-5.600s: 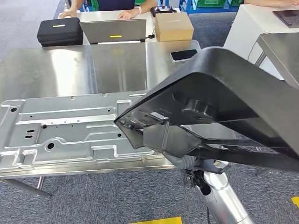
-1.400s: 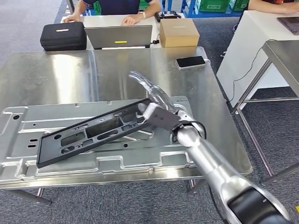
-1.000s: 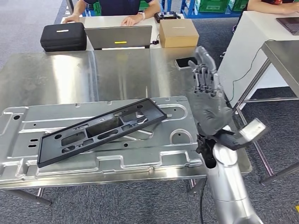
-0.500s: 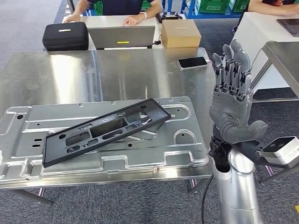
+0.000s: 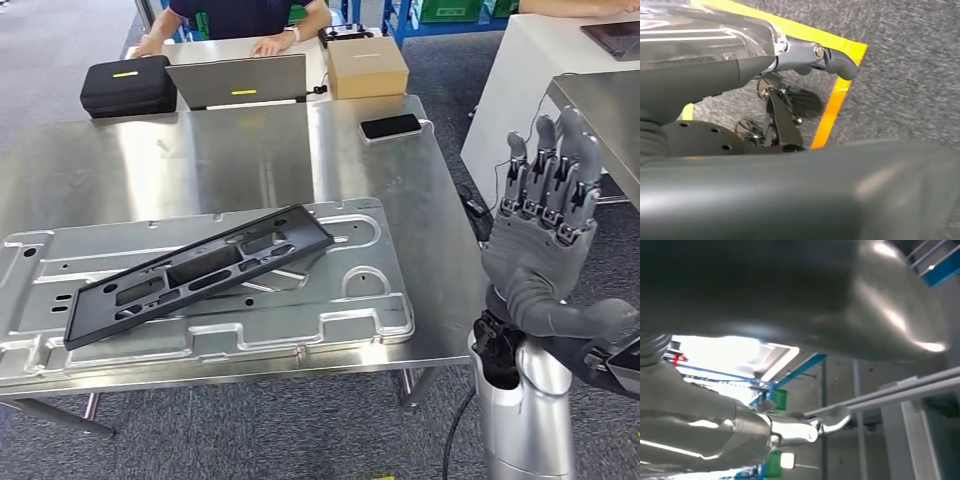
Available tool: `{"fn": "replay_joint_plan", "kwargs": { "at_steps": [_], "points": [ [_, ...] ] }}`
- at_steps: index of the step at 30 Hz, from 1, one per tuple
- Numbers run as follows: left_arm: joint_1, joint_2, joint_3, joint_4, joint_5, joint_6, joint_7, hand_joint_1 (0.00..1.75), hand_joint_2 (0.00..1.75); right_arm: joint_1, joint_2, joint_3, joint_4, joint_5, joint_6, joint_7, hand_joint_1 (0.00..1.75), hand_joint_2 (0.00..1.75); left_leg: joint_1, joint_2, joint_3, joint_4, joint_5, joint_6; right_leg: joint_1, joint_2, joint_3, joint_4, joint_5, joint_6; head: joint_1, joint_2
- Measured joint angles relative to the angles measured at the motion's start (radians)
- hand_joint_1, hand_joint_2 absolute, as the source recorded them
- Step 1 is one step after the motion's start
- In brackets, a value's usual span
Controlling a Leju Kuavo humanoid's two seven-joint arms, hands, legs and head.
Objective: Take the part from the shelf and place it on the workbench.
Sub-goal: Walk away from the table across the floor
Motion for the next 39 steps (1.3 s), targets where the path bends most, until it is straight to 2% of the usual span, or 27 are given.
{"fn": "replay_joint_plan", "kwargs": {
  "at_steps": [2, 3, 4, 5, 7, 9, 10, 12, 13, 14, 17, 18, 19, 20, 22, 24, 25, 27, 29, 31, 32, 33, 34, 35, 36, 38, 39],
  "points": [
    [0.002, 0.002, 0.0, 0.0, -0.002, 0.006, 0.01, 0.0, 0.0, 0.019, 0.0, -0.005, -0.024, 0.004, 0.009, -0.009, 0.0, 0.0, 0.0, 0.0, -0.031, 0.118, -0.08, -0.003, 0.004, -0.005, -0.016, 0.001, 0.01, -0.011, 0.0, 0.0],
    [0.003, 0.003, 0.0, 0.0, -0.002, 0.009, 0.015, 0.0, 0.0, 0.029, 0.0, -0.006, -0.036, 0.009, 0.012, -0.014, 0.0, 0.0, -0.001, 0.0, -0.038, 0.165, -0.1, -0.003, 0.007, -0.007, -0.024, 0.001, 0.016, -0.014, 0.0, 0.0],
    [0.005, 0.004, 0.0, 0.0, -0.002, 0.011, 0.02, 0.0, 0.0, 0.038, 0.0, -0.006, -0.047, 0.014, 0.015, -0.017, 0.0, 0.0, -0.002, 0.0, -0.03, 0.182, -0.102, -0.001, 0.011, -0.009, -0.031, 0.001, 0.022, -0.016, 0.0, 0.0],
    [0.006, 0.006, 0.0, 0.0, -0.002, 0.012, 0.023, 0.0, 0.0, 0.046, 0.0, -0.006, -0.059, 0.019, 0.018, -0.021, 0.0, 0.0, -0.003, 0.0, -0.005, 0.161, -0.087, 0.003, 0.014, -0.009, -0.038, 0.001, 0.028, -0.017, 0.0, 0.0],
    [0.008, 0.011, 0.001, 0.0, -0.001, 0.013, 0.029, 0.0, 0.0, 0.057, 0.0, -0.006, -0.086, 0.031, 0.02, -0.028, 0.0, 0.0, -0.012, -0.001, 0.084, 0.031, -0.039, 0.022, 0.02, -0.01, -0.046, 0.001, 0.037, -0.017, 0.0, 0.0],
    [0.009, 0.016, 0.001, -0.001, -0.002, 0.014, 0.033, 0.0, 0.0, 0.067, 0.0, -0.003, -0.113, 0.045, 0.021, -0.038, 0.0, 0.0, -0.024, -0.003, 0.154, -0.084, -0.015, 0.04, 0.021, -0.011, -0.05, 0.001, 0.047, -0.01, 0.0, 0.0],
    [0.009, 0.018, 0.001, -0.001, -0.002, 0.014, 0.035, 0.0, 0.0, 0.073, 0.0, -0.001, -0.124, 0.051, 0.022, -0.044, 0.0, 0.0, -0.029, -0.003, 0.166, -0.108, -0.013, 0.045, 0.02, -0.011, -0.052, 0.001, 0.053, -0.004, 0.0, 0.0],
    [0.011, 0.019, 0.002, -0.001, -0.002, 0.014, 0.038, 0.0, 0.0, 0.087, 0.0, 0.005, -0.144, 0.064, 0.021, -0.053, 0.0, 0.0, -0.03, -0.002, 0.164, -0.118, -0.004, 0.048, 0.018, -0.011, -0.056, 0.001, 0.061, 0.01, 0.0, 0.0],
    [0.011, 0.019, 0.002, -0.001, -0.002, 0.015, 0.04, 0.0, 0.0, 0.095, 0.0, 0.006, -0.153, 0.068, 0.019, -0.057, 0.0, 0.0, -0.028, 0.0, 0.16, -0.123, 0.002, 0.051, 0.018, -0.01, -0.061, 0.006, 0.053, 0.015, 0.0, 0.0],
    [0.012, 0.02, 0.002, -0.001, -0.003, 0.015, 0.041, 0.0, 0.0, 0.103, -0.001, 0.008, -0.16, 0.073, 0.017, -0.06, 0.0, 0.0, -0.025, 0.003, 0.153, -0.128, 0.011, 0.056, 0.018, -0.007, -0.068, 0.023, 0.03, 0.018, 0.001, 0.0],
    [0.013, 0.021, 0.003, -0.001, -0.005, 0.014, 0.043, 0.0, 0.0, 0.131, -0.004, 0.016, -0.172, 0.082, 0.007, -0.064, 0.0, 0.0, -0.022, 0.009, 0.119, -0.129, 0.039, 0.065, 0.019, -0.003, -0.107, 0.166, -0.096, 0.024, 0.002, 0.0],
    [0.014, 0.021, 0.003, -0.001, -0.005, 0.014, 0.044, 0.0, 0.0, 0.143, -0.006, 0.019, -0.174, 0.085, 0.004, -0.065, 0.0, 0.0, -0.022, 0.011, 0.107, -0.128, 0.048, 0.065, 0.019, -0.003, -0.115, 0.218, -0.119, 0.027, 0.002, 0.0],
    [0.015, 0.021, 0.004, -0.001, -0.006, 0.014, 0.044, 0.0, 0.0, 0.154, -0.007, 0.021, -0.175, 0.086, 0.0, -0.066, 0.0, 0.0, -0.022, 0.012, 0.095, -0.127, 0.056, 0.064, 0.019, -0.003, -0.112, 0.247, -0.119, 0.029, 0.002, 0.0],
    [0.015, 0.021, 0.004, -0.001, -0.006, 0.014, 0.045, 0.0, 0.0, 0.164, -0.008, 0.022, -0.177, 0.087, -0.002, -0.067, 0.0, 0.0, -0.022, 0.013, 0.084, -0.125, 0.063, 0.063, 0.018, -0.003, -0.092, 0.243, -0.1, 0.031, 0.002, 0.0],
    [0.015, 0.021, 0.005, -0.001, -0.006, 0.014, 0.045, 0.0, 0.0, 0.183, -0.009, 0.025, -0.18, 0.091, -0.005, -0.069, 0.0, 0.0, -0.021, 0.015, 0.064, -0.117, 0.075, 0.057, 0.016, -0.004, -0.007, 0.133, -0.042, 0.034, 0.002, 0.0],
    [0.015, 0.021, 0.006, -0.001, -0.006, 0.014, 0.045, 0.0, 0.0, 0.202, -0.01, 0.028, -0.183, 0.095, -0.008, -0.071, 0.0, 0.0, -0.023, 0.015, 0.049, -0.104, 0.082, 0.049, 0.017, -0.003, 0.077, 0.002, -0.024, 0.032, 0.002, 0.0],
    [0.015, 0.021, 0.007, -0.001, -0.007, 0.014, 0.045, 0.0, 0.0, 0.213, -0.01, 0.029, -0.185, 0.098, -0.011, -0.071, 0.0, 0.0, -0.025, 0.015, 0.043, -0.099, 0.087, 0.044, 0.018, -0.002, 0.095, -0.033, -0.028, 0.029, 0.002, 0.0],
    [0.016, 0.022, 0.008, -0.001, -0.008, 0.014, 0.045, 0.0, 0.0, 0.234, -0.011, 0.029, -0.186, 0.102, -0.018, -0.072, 0.0, 0.0, -0.026, 0.014, 0.035, -0.096, 0.1, 0.032, 0.019, -0.002, 0.094, -0.048, -0.031, 0.019, 0.001, 0.0],
    [0.019, 0.022, 0.009, -0.001, -0.01, 0.014, 0.045, 0.0, 0.0, 0.252, -0.011, 0.03, -0.187, 0.107, -0.024, -0.072, 0.0, 0.0, -0.023, 0.013, 0.025, -0.082, 0.075, 0.02, 0.016, -0.006, 0.079, -0.05, -0.019, -0.001, 0.0, 0.0],
    [0.02, 0.023, 0.01, -0.001, -0.014, 0.014, 0.045, 0.0, 0.0, 0.272, -0.011, 0.03, -0.186, 0.109, -0.029, -0.072, 0.0, 0.0, -0.019, 0.011, 0.006, -0.005, -0.013, 0.009, 0.015, -0.01, 0.055, -0.051, 0.0, -0.018, 0.0, 0.0],
    [0.02, 0.023, 0.01, -0.001, -0.017, 0.014, 0.045, 0.0, 0.0, 0.284, -0.011, 0.03, -0.186, 0.11, -0.031, -0.072, 0.0, 0.0, -0.017, 0.011, -0.006, 0.056, -0.062, 0.006, 0.016, -0.012, 0.041, -0.05, 0.011, -0.021, 0.0, 0.0],
    [0.02, 0.023, 0.01, -0.001, -0.019, 0.014, 0.045, 0.0, 0.0, 0.297, -0.011, 0.03, -0.185, 0.11, -0.034, -0.072, 0.0, 0.0, -0.016, 0.011, -0.015, 0.116, -0.094, 0.003, 0.018, -0.013, 0.026, -0.049, 0.021, -0.022, 0.0, 0.0],
    [0.02, 0.023, 0.01, -0.001, -0.02, 0.014, 0.044, 0.0, 0.0, 0.31, -0.011, 0.03, -0.183, 0.11, -0.036, -0.072, 0.0, 0.0, -0.015, 0.01, -0.014, 0.158, -0.103, 0.002, 0.019, -0.015, 0.011, -0.047, 0.032, -0.022, 0.0, 0.0],
    [0.02, 0.023, 0.01, -0.001, -0.02, 0.014, 0.044, 0.0, 0.0, 0.322, -0.011, 0.03, -0.182, 0.11, -0.037, -0.072, 0.0, 0.0, -0.015, 0.01, 0.002, 0.166, -0.088, 0.003, 0.02, -0.016, -0.003, -0.045, 0.041, -0.021, 0.0, 0.0],
    [0.02, 0.024, 0.01, -0.001, -0.02, 0.014, 0.043, 0.0, 0.0, 0.333, -0.011, 0.03, -0.18, 0.109, -0.038, -0.072, 0.0, 0.0, -0.016, 0.01, 0.034, 0.139, -0.06, 0.005, 0.021, -0.016, -0.016, -0.043, 0.05, -0.019, 0.0, 0.0],
    [0.019, 0.025, 0.011, -0.001, -0.02, 0.014, 0.042, 0.0, 0.0, 0.352, -0.011, 0.03, -0.176, 0.108, -0.038, -0.072, 0.0, 0.0, -0.019, 0.008, 0.134, 0.008, -0.015, 0.017, 0.024, -0.016, -0.036, -0.039, 0.066, -0.015, 0.0, 0.0],
    [0.018, 0.026, 0.012, -0.001, -0.02, 0.014, 0.042, 0.0, 0.0, 0.361, -0.011, 0.03, -0.174, 0.107, -0.038, -0.072, 0.0, 0.0, -0.022, 0.006, 0.186, -0.069, -0.012, 0.024, 0.026, -0.016, -0.043, -0.038, 0.074, -0.011, 0.0, 0.0]
  ]
}}
